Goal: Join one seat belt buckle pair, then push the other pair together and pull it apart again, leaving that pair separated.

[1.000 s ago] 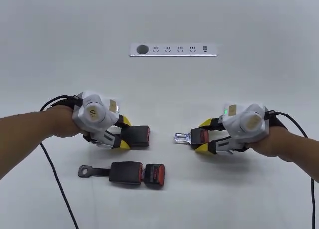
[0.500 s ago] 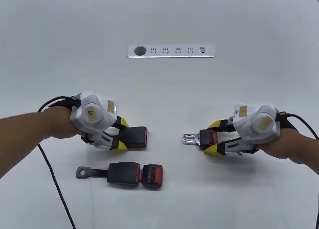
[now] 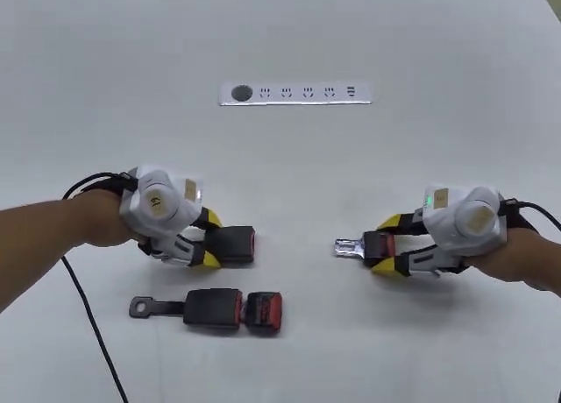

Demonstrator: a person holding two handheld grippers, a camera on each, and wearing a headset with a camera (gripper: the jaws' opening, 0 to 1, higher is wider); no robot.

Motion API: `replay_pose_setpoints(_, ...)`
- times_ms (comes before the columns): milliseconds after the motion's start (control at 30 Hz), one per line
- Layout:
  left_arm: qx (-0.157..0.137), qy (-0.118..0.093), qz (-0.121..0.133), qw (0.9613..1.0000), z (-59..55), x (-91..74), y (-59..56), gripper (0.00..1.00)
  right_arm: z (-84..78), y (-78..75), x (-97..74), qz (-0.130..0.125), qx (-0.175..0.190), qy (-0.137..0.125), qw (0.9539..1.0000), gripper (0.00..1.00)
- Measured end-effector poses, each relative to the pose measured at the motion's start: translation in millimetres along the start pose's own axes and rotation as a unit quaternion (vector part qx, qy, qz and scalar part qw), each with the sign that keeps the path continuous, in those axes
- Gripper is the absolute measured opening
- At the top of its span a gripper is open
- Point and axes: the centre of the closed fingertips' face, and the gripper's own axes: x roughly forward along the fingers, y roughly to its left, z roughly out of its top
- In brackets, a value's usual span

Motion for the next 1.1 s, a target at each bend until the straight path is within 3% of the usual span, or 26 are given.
replay_pose_setpoints(233,-0.002,0.002,0.001,1.0,-0.4,0.7,0.6,0.33,-9.1,-4.9,-5.7,-0.005,0.006,0.001,1.0,0.35)
replay_pose_setpoints(567,-0.001,0.004,0.002,1.0,-1.2,1.6,1.4,0.33,-10.1,-4.4,-7.1,-0.004,0.004,0.001,1.0,0.36)
replay_pose_setpoints(733,-0.011,0.009,0.006,0.9999,-0.7,2.4,2.9,0.34,-10.4,-5.1,-6.4,-0.014,0.001,0.012,0.9998,0.36)
replay_pose_setpoints(767,-0.021,0.01,0.008,0.9997,-0.7,2.3,2.7,0.34,-12.6,-8.3,-8.0,-0.03,-0.006,0.023,0.9993,0.38)
replay_pose_setpoints(800,-0.061,0.005,0.007,0.9981,1.7,1.8,-1.2,0.37,-12.8,-12.3,-10.0,-0.054,0.015,0.025,0.9981,0.41)
replay_pose_setpoints(833,-0.072,0.008,-0.001,0.9974,2.2,0.1,-4.9,0.42,-11.6,-14.0,-10.7,-0.068,0.045,0.018,0.9965,0.45)
replay_pose_setpoints(900,-0.074,-0.004,0.02,0.997,4.9,-3.6,-3.2,0.55,-3.3,-14.4,-13.7,-0.074,0.089,-0.024,0.993,0.53)
replay_pose_setpoints(967,-0.098,-0.023,0.036,0.9942,9.6,-9.8,-2.5,0.63,0.3,-19.3,-20.8,-0.104,0.097,-0.047,0.9887,0.61)
replay_pose_setpoints(1033,-0.124,-0.043,0.062,0.9894,8.2,-14.2,4.3,0.66,2.2,-18.3,-27.3,-0.123,0.1,-0.052,0.986,0.68)
replay_pose_setpoints(1100,-0.136,-0.052,0.082,0.9859,11.5,-23.0,5.4,0.69,6.9,-18.1,-33.6,-0.15,0.115,-0.069,0.9796,0.74)
